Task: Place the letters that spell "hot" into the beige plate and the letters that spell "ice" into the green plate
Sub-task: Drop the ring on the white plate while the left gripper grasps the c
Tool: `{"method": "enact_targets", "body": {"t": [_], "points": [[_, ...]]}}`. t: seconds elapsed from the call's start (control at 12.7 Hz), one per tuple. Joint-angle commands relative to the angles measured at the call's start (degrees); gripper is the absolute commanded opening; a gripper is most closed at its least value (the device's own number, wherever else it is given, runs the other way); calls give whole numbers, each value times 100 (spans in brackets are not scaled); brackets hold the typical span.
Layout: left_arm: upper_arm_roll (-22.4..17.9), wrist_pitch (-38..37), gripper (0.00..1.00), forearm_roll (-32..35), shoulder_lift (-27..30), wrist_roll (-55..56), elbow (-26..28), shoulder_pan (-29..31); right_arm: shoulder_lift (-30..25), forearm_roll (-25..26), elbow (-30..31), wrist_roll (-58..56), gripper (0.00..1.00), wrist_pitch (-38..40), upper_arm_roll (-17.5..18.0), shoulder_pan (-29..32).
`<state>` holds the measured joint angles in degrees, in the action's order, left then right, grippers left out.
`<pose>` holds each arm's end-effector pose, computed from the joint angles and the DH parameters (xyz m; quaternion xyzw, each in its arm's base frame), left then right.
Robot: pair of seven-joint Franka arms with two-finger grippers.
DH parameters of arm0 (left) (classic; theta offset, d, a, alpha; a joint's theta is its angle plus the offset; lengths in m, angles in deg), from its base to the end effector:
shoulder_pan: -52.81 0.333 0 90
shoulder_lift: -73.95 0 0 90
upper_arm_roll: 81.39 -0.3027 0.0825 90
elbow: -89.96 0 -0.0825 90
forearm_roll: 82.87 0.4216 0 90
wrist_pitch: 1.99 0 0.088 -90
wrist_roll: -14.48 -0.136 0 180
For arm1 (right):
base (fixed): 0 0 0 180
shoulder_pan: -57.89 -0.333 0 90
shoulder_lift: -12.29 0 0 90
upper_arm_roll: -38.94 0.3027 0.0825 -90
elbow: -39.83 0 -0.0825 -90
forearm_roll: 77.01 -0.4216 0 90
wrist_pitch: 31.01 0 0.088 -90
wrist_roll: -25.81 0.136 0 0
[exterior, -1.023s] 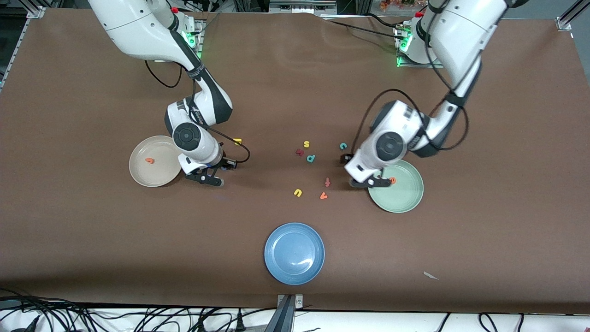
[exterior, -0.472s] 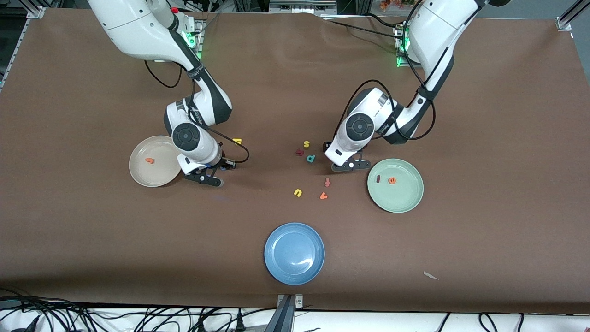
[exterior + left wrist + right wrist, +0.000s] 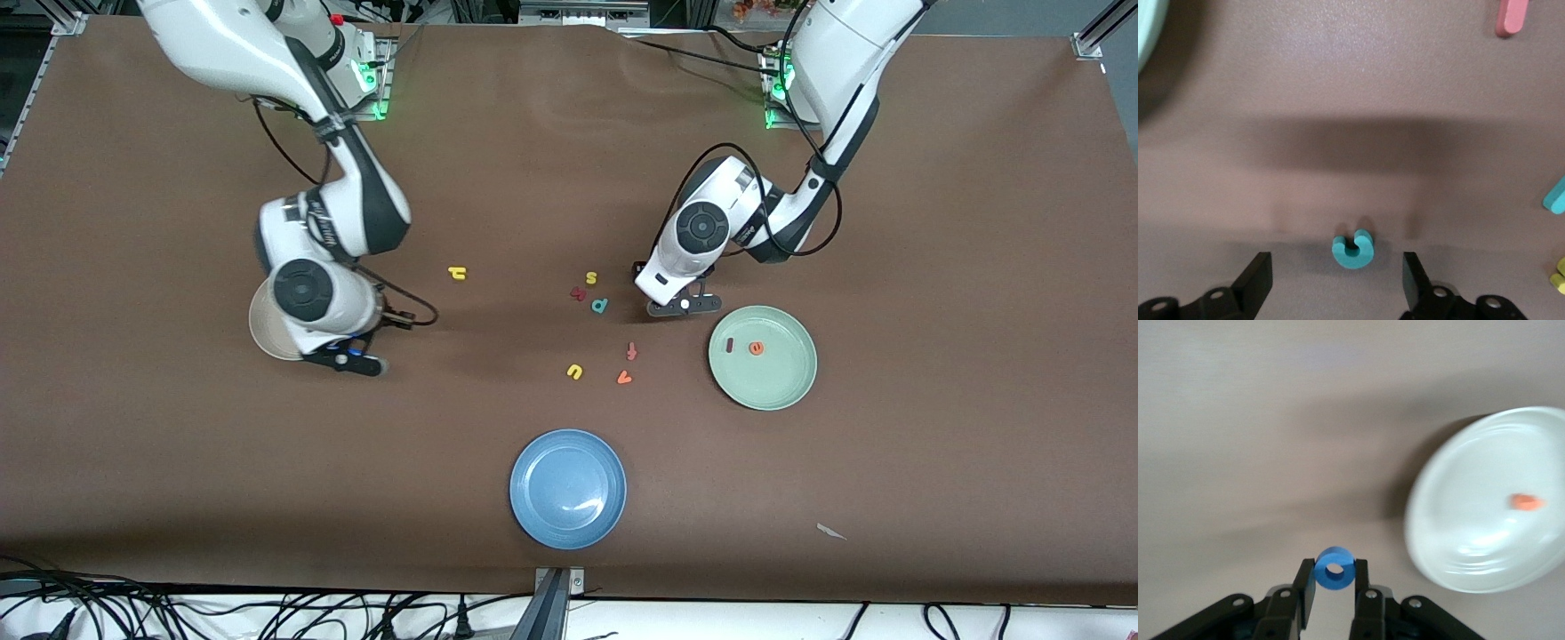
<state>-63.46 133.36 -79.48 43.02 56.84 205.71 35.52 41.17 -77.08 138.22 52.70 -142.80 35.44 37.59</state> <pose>0.4788 -0.3491 0.1080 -0.9931 -0.0532 0.1047 0.0046 0.6242 0.1901 0.2146 0.9871 -0.0857 -0.1191 0.0635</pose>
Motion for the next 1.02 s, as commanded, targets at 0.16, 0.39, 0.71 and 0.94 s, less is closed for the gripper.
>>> {"method": "enact_targets", "body": {"t": [0.16,0.39,0.71,0.94], "points": [[53,114,41,39,193,80,211,68,11,-46,505,-1518,23,-8,-739,35],[61,157,41,-153,176,71,185,85,47,-55,1147,-1915,23,-720,-740,263],[61,202,41,-225,167,63,167,85,47,-55,1201,-2074,73,-722,-740,369],[61,307,41,-348,88,63,159,76,-312,-230,1070,-1673,98,-486,-618,308]]}}
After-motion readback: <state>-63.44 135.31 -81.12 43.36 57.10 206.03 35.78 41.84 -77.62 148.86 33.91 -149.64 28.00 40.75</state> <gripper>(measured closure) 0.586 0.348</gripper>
